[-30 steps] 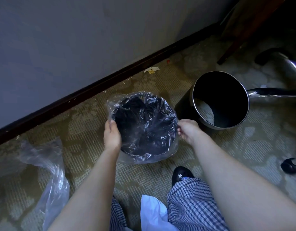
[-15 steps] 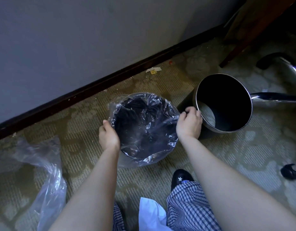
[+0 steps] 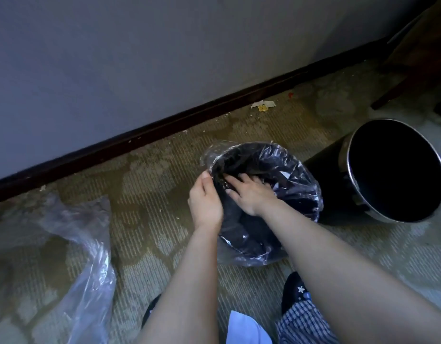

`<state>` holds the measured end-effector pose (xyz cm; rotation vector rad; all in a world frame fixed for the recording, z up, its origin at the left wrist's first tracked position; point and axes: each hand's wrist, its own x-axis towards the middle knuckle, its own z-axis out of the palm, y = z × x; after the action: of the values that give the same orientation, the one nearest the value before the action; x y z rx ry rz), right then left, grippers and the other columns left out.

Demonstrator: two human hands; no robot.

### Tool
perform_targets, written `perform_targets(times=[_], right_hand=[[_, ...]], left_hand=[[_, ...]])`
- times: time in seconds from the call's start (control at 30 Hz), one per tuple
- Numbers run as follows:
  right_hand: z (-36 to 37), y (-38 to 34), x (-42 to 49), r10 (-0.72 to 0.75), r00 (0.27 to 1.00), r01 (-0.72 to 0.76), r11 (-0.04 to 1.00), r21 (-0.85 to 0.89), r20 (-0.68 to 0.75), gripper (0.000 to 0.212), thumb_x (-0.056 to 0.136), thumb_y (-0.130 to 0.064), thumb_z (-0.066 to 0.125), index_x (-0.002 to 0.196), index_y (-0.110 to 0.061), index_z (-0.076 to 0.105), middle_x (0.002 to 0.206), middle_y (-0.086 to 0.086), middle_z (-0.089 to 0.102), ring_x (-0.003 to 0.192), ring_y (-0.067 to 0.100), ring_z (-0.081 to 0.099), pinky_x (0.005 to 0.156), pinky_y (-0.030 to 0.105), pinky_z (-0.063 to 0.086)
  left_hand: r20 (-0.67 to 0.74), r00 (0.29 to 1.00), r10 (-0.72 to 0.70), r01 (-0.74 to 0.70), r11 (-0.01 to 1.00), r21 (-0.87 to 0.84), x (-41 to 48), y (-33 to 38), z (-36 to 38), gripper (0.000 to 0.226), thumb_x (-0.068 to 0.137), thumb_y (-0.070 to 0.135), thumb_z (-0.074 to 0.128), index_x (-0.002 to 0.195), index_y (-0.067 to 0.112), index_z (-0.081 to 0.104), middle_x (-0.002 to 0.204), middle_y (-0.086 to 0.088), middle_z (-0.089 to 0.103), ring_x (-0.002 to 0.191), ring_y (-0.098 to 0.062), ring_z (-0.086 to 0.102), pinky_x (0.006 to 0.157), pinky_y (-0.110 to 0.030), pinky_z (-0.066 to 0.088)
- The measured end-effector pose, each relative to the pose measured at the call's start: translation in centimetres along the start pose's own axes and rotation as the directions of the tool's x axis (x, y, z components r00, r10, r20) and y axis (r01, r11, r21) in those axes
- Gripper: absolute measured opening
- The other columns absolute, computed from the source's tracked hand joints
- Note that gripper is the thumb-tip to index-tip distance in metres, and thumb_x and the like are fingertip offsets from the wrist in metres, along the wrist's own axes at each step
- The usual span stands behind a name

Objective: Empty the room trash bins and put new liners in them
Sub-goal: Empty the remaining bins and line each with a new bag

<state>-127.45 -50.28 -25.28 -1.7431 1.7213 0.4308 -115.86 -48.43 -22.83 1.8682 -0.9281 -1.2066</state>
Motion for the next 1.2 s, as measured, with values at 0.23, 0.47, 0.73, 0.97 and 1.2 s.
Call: perform_targets(times=[0.23, 0.47, 0.73, 0.97, 1.2], right_hand=[[2.0, 0.2, 4.4, 0.134, 0.972, -0.126, 0.991, -0.052, 0.19, 0.057, 0.096, -0.062, 0.019, 0.149, -0.046, 0.006, 0.161, 0.002, 0.002, 0.144, 0.037, 0.009, 0.113, 0.057, 0.012], [5.0, 1.2, 6.2, 0.163, 0.935, -0.153, 0.987, -0.055, 0.314, 0.06, 0.097, -0.06, 0.012, 0.151, -0.037, 0.009, 0.161, 0.002, 0.001, 0.147, 0.029, -0.001, 0.115, 0.054, 0.003], [4.5, 1.4, 5.4, 0.126, 0.99, -0.137, 0.931, 0.337, 0.054, 0.038, 0.096, -0.035, 0.047, 0.128, -0.015, 0.057, 0.134, 0.015, 0.055, 0.124, 0.031, 0.05, 0.103, 0.036, 0.039], [-0.3, -0.4, -0.3, -0.035, 0.932, -0.311, 0.439, 0.843, 0.362, 0.021, 0.101, -0.011, 0.033, 0.103, -0.007, 0.053, 0.07, 0.013, 0.058, 0.042, 0.012, 0.057, 0.044, 0.022, 0.049], [2.9, -2.6, -0.8, -0.05, 0.79, -0.455, 0.619, 0.64, 0.611, 0.036, 0.1, -0.034, 0.028, 0.075, -0.018, 0.048, 0.072, -0.001, 0.048, 0.064, 0.011, 0.047, 0.067, 0.026, 0.043]], left_hand=[[-0.027, 0.998, 0.051, -0.051, 0.999, 0.02, 0.6, -0.7, 0.3, 0.042, 0.102, 0.03, 0.033, 0.119, 0.005, 0.063, 0.115, -0.012, 0.066, 0.112, -0.025, 0.058, 0.098, -0.035, 0.043], [-0.027, 0.998, 0.055, -0.055, 0.998, -0.002, 0.4, -0.7, 0.5, 0.044, 0.102, 0.031, 0.033, 0.112, 0.002, 0.064, 0.108, -0.012, 0.068, 0.106, -0.025, 0.06, 0.093, -0.034, 0.045], [-0.031, 0.998, 0.047, -0.047, 0.999, 0.003, 0.5, -0.5, 0.3, 0.043, 0.102, 0.03, 0.034, 0.11, 0.002, 0.065, 0.105, -0.015, 0.068, 0.104, -0.028, 0.06, 0.091, -0.036, 0.045], [-0.03, 1.0, 0.009, -0.01, 0.999, -0.044, 0.2, -0.1, 0.3, 0.045, 0.101, 0.031, 0.034, 0.112, -0.004, 0.061, 0.11, -0.025, 0.063, 0.11, -0.036, 0.055, 0.093, -0.042, 0.043], [-0.043, 0.999, 0.01, -0.013, 0.998, -0.068, 0.3, -0.1, 0.4, 0.044, 0.102, 0.03, 0.035, 0.111, -0.003, 0.062, 0.108, -0.02, 0.066, 0.109, -0.033, 0.058, 0.094, -0.041, 0.044]])
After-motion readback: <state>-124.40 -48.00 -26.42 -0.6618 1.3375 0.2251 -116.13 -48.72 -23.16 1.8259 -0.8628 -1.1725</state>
